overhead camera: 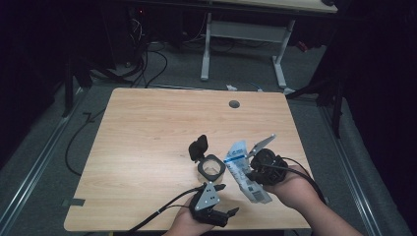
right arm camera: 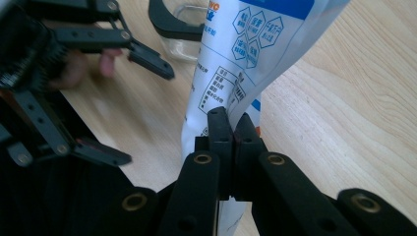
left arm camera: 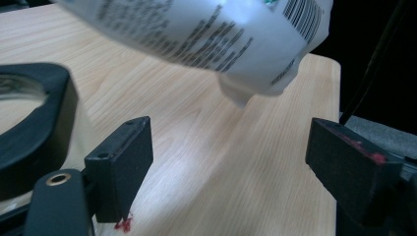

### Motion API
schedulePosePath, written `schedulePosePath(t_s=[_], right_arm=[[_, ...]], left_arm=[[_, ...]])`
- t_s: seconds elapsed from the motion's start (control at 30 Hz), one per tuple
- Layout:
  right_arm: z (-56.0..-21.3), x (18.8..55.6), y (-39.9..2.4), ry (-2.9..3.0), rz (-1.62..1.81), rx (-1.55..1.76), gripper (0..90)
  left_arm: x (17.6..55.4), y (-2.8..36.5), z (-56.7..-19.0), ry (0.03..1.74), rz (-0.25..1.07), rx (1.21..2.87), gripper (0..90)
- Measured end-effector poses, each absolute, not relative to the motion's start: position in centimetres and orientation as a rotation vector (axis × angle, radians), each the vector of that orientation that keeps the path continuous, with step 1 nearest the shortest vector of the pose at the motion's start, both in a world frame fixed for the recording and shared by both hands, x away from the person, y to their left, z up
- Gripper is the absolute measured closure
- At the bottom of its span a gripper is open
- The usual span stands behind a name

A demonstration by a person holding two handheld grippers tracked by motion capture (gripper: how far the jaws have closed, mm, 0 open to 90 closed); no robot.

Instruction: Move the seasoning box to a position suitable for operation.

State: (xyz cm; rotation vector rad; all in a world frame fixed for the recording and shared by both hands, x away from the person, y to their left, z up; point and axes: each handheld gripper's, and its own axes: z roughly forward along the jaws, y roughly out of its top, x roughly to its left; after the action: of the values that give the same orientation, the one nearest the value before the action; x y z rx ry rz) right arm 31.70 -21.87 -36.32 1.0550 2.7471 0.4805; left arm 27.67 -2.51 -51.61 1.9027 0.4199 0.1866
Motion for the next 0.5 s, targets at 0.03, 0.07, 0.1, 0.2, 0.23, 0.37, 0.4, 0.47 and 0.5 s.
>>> schedulePosePath(t_s=[0.03,0.07,0.1,0.2,0.23,0.37,0.4,0.47,0.5], right_arm=[[-36.2,31.7,-21.7,2.747,0.482,1.056,89.8],[-36.2,31.6,-21.6,2.75,0.484,1.055,89.8],[-36.2,31.6,-21.5,2.751,0.492,1.051,89.7],[-36.1,31.6,-21.1,2.756,0.486,1.036,89.8],[-36.0,31.6,-21.0,2.759,0.488,1.038,89.7],[-35.9,31.6,-20.6,2.763,0.508,1.037,89.8],[-35.9,31.6,-20.5,2.766,0.511,1.036,89.7],[-36.0,31.6,-20.4,2.772,0.518,1.035,89.7],[-36.1,31.6,-20.3,2.774,0.522,1.034,89.7]], left_arm=[[27.7,-2.7,-51.6,0.417,0.184,1.905,18.8],[27.8,-3.0,-51.6,0.417,0.186,1.905,18.8],[27.8,-3.2,-51.7,0.42,0.185,1.91,18.8],[28.0,-3.8,-51.9,0.426,0.172,1.93,18.9],[28.1,-4.1,-51.9,0.422,0.175,1.939,18.8],[28.2,-5.1,-51.7,0.424,0.183,1.934,18.9],[28.2,-5.2,-51.6,0.426,0.184,1.926,18.9],[28.4,-5.6,-51.5,0.432,0.182,1.922,19.2],[28.5,-5.8,-51.5,0.436,0.175,1.921,19.4]])
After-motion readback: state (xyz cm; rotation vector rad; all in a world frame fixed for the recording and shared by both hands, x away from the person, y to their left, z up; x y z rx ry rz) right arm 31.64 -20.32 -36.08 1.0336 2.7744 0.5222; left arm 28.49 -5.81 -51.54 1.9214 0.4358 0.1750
